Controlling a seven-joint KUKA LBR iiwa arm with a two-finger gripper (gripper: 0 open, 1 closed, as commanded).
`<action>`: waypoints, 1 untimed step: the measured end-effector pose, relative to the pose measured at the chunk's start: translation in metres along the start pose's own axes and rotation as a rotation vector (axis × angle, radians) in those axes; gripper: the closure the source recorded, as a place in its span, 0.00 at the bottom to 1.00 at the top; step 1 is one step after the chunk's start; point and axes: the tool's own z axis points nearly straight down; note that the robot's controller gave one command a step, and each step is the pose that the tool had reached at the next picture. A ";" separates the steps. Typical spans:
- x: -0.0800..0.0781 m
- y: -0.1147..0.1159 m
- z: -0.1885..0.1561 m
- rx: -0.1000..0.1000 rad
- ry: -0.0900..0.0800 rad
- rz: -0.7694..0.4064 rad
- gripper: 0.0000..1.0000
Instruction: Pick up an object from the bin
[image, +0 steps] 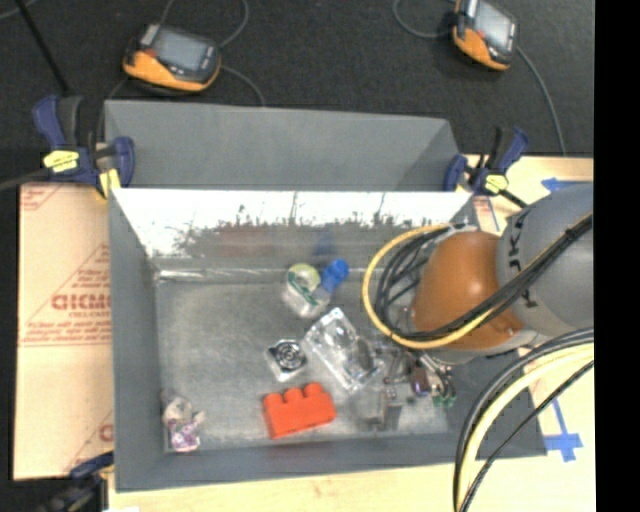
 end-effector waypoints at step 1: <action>0.003 0.057 0.010 0.002 0.006 -0.011 0.00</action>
Offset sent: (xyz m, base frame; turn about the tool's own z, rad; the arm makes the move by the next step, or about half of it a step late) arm -0.0097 0.0578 -0.0137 -0.0097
